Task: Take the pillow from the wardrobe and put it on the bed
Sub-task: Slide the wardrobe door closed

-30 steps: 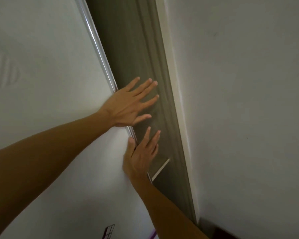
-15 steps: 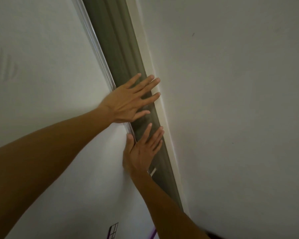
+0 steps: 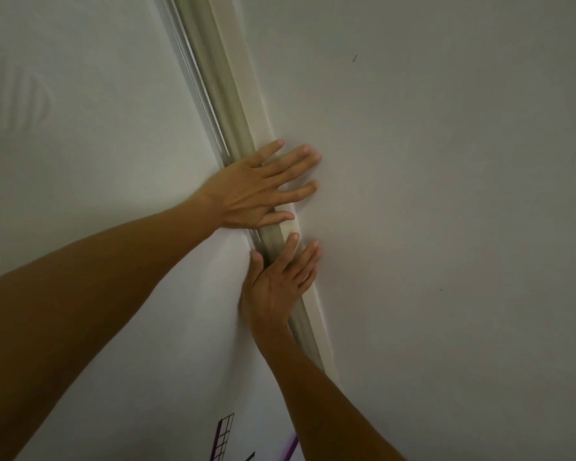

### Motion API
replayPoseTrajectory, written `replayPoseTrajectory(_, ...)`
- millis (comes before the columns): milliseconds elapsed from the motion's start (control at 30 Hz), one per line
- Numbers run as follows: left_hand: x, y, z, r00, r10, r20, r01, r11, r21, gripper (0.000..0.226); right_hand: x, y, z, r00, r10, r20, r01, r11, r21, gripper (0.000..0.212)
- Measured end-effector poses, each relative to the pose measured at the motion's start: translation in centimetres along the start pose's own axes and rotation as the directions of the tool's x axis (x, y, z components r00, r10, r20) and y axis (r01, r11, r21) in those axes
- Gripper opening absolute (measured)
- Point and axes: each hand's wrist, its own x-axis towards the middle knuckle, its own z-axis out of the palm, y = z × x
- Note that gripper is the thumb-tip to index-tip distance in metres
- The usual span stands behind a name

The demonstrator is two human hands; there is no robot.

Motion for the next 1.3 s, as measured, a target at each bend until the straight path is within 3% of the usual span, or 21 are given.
replayPoseTrajectory(200,0.1,-0.2,0.6,0.999,0.014,-0.039,-0.014,1.000,-0.009,0.066,-0.1,0.3,0.5,0.999,-0.020,-0.044,0.021,1.000,0.005,0.075)
replayPoseTrajectory(367,0.2,-0.1,0.1,1.000,-0.010,-0.019,0.009,0.999,-0.051,0.064,-0.2,0.2,-0.6,1.000,-0.017,0.000,0.017,1.000,-0.021,0.075)
replayPoseTrajectory(533,-0.7,0.6,-1.4,0.984,-0.159,0.077,0.169,0.976,-0.137,0.063,0.0,0.9,-3.8,0.991,-0.074,0.114,0.081,0.995,-0.060,0.074)
replayPoseTrajectory(667,-1.8,1.6,-3.7,0.957,-0.238,0.166,0.270,0.939,-0.214,0.066,0.8,0.7,-7.5,0.987,-0.113,0.118,0.126,0.986,-0.107,0.072)
replayPoseTrajectory(833,-2.1,5.0,-8.3,0.858,-0.463,0.222,0.513,0.767,-0.385,0.068,0.8,-0.3,-13.6,0.974,-0.207,0.091,0.220,0.960,-0.173,0.065)
replayPoseTrajectory(967,-1.6,8.4,-13.1,0.806,-0.538,0.247,0.572,0.599,-0.561,0.070,0.0,-0.5,-20.1,0.960,-0.267,0.087,0.280,0.930,-0.240,0.062)
replayPoseTrajectory(1133,0.6,13.1,-19.5,0.766,-0.586,0.264,0.519,0.321,-0.793,0.068,-2.5,-0.2,-29.2,0.968,-0.237,0.077,0.249,0.931,-0.267,0.057)
replayPoseTrajectory(1300,4.7,16.9,-26.7,0.752,-0.608,0.253,0.405,0.124,-0.906,0.067,-5.2,0.1,-38.8,0.974,-0.226,0.032,0.222,0.906,-0.361,0.055)
